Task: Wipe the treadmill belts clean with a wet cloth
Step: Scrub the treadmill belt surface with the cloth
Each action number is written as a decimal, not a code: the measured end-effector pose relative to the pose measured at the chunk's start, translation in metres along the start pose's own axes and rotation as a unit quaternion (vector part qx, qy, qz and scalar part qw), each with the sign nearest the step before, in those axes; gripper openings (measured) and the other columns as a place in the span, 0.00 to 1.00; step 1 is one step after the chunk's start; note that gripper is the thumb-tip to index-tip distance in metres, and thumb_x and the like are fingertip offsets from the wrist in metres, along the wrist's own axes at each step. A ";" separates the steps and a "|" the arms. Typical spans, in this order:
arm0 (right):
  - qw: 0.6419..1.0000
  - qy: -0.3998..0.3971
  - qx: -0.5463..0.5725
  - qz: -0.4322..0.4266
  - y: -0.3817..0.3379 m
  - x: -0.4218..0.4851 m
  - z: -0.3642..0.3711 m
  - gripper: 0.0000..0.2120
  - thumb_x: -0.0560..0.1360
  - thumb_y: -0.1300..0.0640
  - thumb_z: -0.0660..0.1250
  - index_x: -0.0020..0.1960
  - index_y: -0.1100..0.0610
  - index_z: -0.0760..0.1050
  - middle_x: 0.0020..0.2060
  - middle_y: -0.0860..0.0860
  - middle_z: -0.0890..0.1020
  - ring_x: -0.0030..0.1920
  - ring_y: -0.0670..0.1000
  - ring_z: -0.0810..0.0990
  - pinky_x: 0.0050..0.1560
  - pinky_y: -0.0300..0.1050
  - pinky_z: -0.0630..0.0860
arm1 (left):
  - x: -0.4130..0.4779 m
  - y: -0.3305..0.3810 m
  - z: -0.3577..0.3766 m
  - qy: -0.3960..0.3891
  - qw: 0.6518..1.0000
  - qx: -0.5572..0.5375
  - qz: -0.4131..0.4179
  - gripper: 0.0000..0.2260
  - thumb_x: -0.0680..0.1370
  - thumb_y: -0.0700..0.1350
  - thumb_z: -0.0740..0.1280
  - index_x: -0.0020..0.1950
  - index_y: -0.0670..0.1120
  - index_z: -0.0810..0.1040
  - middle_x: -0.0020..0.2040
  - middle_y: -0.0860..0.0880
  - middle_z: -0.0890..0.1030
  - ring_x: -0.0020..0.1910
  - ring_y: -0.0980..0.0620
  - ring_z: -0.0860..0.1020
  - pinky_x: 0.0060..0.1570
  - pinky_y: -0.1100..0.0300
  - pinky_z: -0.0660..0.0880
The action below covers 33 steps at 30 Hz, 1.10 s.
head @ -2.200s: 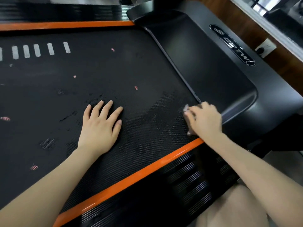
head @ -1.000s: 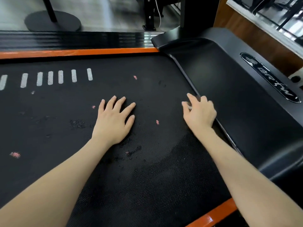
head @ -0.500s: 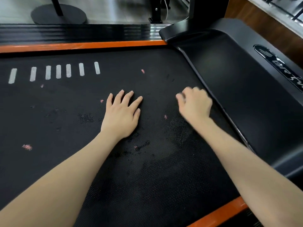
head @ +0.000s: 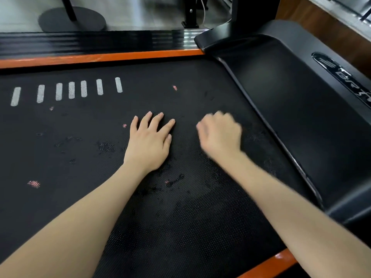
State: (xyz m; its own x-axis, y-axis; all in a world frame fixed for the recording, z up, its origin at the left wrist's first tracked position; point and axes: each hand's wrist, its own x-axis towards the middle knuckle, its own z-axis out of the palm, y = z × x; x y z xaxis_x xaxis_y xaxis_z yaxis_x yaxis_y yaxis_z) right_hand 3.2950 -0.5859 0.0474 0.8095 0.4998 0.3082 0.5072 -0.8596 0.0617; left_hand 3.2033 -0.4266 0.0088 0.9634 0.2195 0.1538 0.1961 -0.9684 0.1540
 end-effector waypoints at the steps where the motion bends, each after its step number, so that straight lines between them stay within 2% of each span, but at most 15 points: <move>1: 0.997 0.012 0.043 -0.068 -0.013 -0.030 -0.007 0.14 0.77 0.48 0.58 0.47 0.56 0.78 0.44 0.55 0.79 0.43 0.59 0.77 0.34 0.48 0.71 | 0.000 0.000 0.000 0.001 1.000 0.001 0.000 0.27 0.78 0.55 0.43 0.72 0.52 0.68 0.71 0.44 0.69 0.72 0.40 0.62 0.71 0.40 0.53; 3: 0.977 0.007 0.116 -0.179 -0.017 -0.074 -0.013 0.14 0.76 0.48 0.59 0.45 0.55 0.80 0.41 0.53 0.79 0.39 0.56 0.76 0.30 0.46 0.71 | -0.001 -0.001 0.000 0.000 1.000 0.001 0.003 0.26 0.78 0.55 0.44 0.72 0.52 0.68 0.71 0.44 0.69 0.72 0.39 0.62 0.71 0.41 0.53; 5: 0.970 0.006 0.103 -0.220 0.005 -0.063 -0.007 0.13 0.76 0.49 0.60 0.43 0.55 0.80 0.38 0.53 0.78 0.36 0.55 0.75 0.27 0.46 0.71 | -0.002 -0.002 0.000 0.001 1.000 0.002 0.003 0.26 0.78 0.55 0.44 0.72 0.52 0.68 0.71 0.44 0.69 0.72 0.39 0.63 0.71 0.41 0.53; 7: 0.988 0.024 0.033 -0.147 0.022 -0.024 0.006 0.12 0.75 0.51 0.62 0.41 0.56 0.79 0.37 0.56 0.77 0.36 0.59 0.76 0.29 0.47 0.70 | -0.002 -0.001 0.000 0.001 1.000 0.002 0.003 0.26 0.78 0.55 0.44 0.72 0.52 0.68 0.71 0.44 0.69 0.72 0.39 0.62 0.71 0.41 0.53; 9: 1.000 0.017 0.009 -0.016 0.031 0.015 0.013 0.12 0.77 0.51 0.62 0.44 0.58 0.79 0.41 0.57 0.78 0.42 0.62 0.76 0.33 0.48 0.66 | -0.002 0.000 0.001 -0.001 1.000 0.003 0.000 0.26 0.78 0.55 0.44 0.72 0.53 0.69 0.71 0.44 0.69 0.72 0.39 0.62 0.71 0.40 0.53; 11: 0.999 -0.002 0.011 0.038 0.025 0.019 0.017 0.14 0.79 0.50 0.59 0.49 0.58 0.78 0.45 0.57 0.78 0.46 0.61 0.75 0.35 0.48 0.64 | -0.001 0.000 0.002 0.000 1.000 0.002 -0.002 0.27 0.78 0.55 0.43 0.72 0.53 0.68 0.71 0.44 0.69 0.72 0.39 0.62 0.71 0.40 0.52; 13: 0.999 0.009 0.035 -0.004 0.012 -0.015 0.006 0.16 0.78 0.49 0.57 0.48 0.58 0.78 0.42 0.56 0.78 0.42 0.60 0.75 0.34 0.47 0.66 | -0.001 0.000 0.001 0.002 1.000 -0.001 -0.002 0.27 0.78 0.55 0.43 0.72 0.52 0.69 0.71 0.44 0.69 0.72 0.39 0.62 0.71 0.40 0.52; 16: 0.979 -0.009 0.128 -0.159 0.004 -0.096 -0.018 0.14 0.76 0.49 0.59 0.47 0.55 0.80 0.39 0.52 0.78 0.37 0.55 0.75 0.29 0.46 0.71 | 0.000 -0.002 -0.001 0.003 1.000 0.000 0.003 0.26 0.78 0.55 0.44 0.71 0.52 0.69 0.70 0.43 0.70 0.71 0.38 0.63 0.70 0.40 0.54; 18: 0.966 0.009 0.130 -0.223 0.024 -0.098 -0.018 0.12 0.75 0.50 0.61 0.46 0.54 0.81 0.39 0.52 0.79 0.36 0.54 0.75 0.27 0.46 0.72 | -0.002 -0.002 0.000 0.000 1.000 -0.001 0.006 0.26 0.78 0.55 0.44 0.72 0.52 0.69 0.71 0.43 0.70 0.72 0.39 0.63 0.71 0.40 0.53; 20: 0.984 0.049 0.048 -0.163 0.055 -0.063 -0.004 0.13 0.74 0.51 0.59 0.41 0.55 0.80 0.36 0.55 0.78 0.34 0.59 0.76 0.26 0.46 0.73 | -0.001 -0.003 0.000 0.000 1.000 -0.003 0.007 0.26 0.78 0.55 0.44 0.72 0.52 0.68 0.71 0.44 0.69 0.72 0.39 0.62 0.71 0.41 0.52; 22: 0.997 0.075 -0.002 -0.019 0.086 -0.021 0.010 0.17 0.74 0.50 0.56 0.39 0.57 0.79 0.35 0.57 0.77 0.34 0.61 0.76 0.27 0.46 0.69 | -0.001 -0.004 0.000 -0.004 1.000 -0.007 0.002 0.26 0.78 0.55 0.44 0.72 0.52 0.68 0.71 0.44 0.69 0.72 0.39 0.62 0.71 0.41 0.51; 23: 0.997 0.073 -0.008 0.019 0.097 -0.009 0.016 0.18 0.74 0.49 0.55 0.39 0.58 0.79 0.35 0.57 0.77 0.34 0.61 0.75 0.28 0.44 0.66 | 0.000 -0.003 0.000 -0.004 1.000 -0.009 0.003 0.26 0.78 0.55 0.44 0.72 0.52 0.68 0.71 0.44 0.69 0.72 0.39 0.62 0.71 0.41 0.51; 26: 0.997 0.067 -0.029 0.015 0.105 0.000 0.026 0.18 0.74 0.50 0.55 0.40 0.58 0.80 0.34 0.56 0.77 0.33 0.60 0.74 0.30 0.42 0.61 | 0.000 -0.002 -0.003 0.003 1.000 -0.020 0.004 0.26 0.78 0.55 0.46 0.70 0.51 0.71 0.70 0.43 0.70 0.71 0.38 0.64 0.70 0.40 0.53; 30: 0.996 0.093 -0.014 0.011 0.107 -0.001 0.027 0.16 0.74 0.51 0.56 0.39 0.57 0.79 0.33 0.55 0.76 0.32 0.58 0.73 0.29 0.41 0.60 | 0.018 -0.008 -0.012 0.042 0.998 -0.034 -0.014 0.25 0.76 0.55 0.51 0.65 0.46 0.76 0.63 0.40 0.76 0.66 0.37 0.70 0.68 0.37 0.59; 33: 0.993 0.115 -0.026 -0.007 0.112 0.011 0.036 0.16 0.74 0.51 0.56 0.37 0.57 0.78 0.32 0.54 0.75 0.30 0.58 0.72 0.29 0.41 0.59 | 0.041 -0.019 -0.014 0.038 0.998 -0.012 -0.052 0.21 0.79 0.52 0.55 0.67 0.45 0.74 0.67 0.39 0.72 0.69 0.37 0.66 0.69 0.37 0.54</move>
State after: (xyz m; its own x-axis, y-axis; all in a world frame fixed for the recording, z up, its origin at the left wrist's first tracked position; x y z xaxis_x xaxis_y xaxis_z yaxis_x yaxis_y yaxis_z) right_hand 3.3712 -0.6732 0.0234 0.7105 0.4801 0.5145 0.4976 -0.8597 0.1150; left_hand 3.2368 -0.3972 0.0258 0.9208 0.3288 0.2099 0.2898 -0.9367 0.1964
